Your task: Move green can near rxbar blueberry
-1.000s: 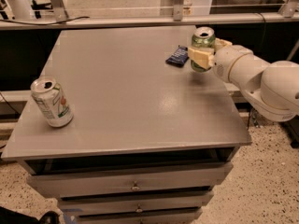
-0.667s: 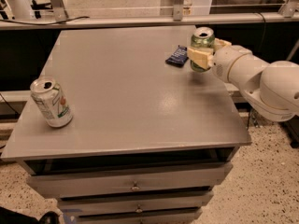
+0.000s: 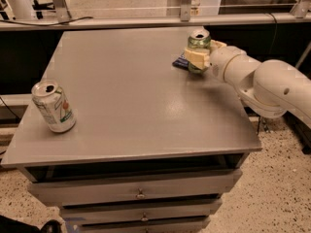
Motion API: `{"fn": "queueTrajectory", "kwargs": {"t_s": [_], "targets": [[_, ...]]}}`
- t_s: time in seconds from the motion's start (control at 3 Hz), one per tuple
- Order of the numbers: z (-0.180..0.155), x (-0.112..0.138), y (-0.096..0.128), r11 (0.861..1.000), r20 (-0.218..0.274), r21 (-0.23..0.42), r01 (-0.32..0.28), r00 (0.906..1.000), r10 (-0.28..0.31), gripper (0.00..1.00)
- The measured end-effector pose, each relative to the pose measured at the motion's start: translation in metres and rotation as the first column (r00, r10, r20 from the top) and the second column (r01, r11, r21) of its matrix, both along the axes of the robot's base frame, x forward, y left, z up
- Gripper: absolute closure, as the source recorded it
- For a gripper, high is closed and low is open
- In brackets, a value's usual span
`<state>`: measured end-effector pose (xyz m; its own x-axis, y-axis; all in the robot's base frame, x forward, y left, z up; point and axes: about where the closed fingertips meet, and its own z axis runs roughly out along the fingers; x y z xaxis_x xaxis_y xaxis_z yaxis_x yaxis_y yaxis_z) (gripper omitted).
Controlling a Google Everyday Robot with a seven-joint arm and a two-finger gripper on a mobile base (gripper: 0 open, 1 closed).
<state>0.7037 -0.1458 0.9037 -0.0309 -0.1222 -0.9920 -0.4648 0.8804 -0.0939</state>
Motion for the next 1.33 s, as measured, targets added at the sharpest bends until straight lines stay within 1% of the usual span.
{"fn": "queueTrajectory", "kwargs": {"t_s": [0.33, 1.0, 1.33], "targets": [[-0.01, 0.015, 0.0, 1.0, -0.01, -0.008, 0.0, 1.0, 0.0, 1.0], [-0.017, 0.033, -0.017, 0.999, -0.009, -0.034, 0.035, 0.9993, -0.035, 1.0], [-0.019, 0.038, -0.022, 0.998, -0.017, -0.031, 0.047, 0.9987, -0.047, 0.82]]}}
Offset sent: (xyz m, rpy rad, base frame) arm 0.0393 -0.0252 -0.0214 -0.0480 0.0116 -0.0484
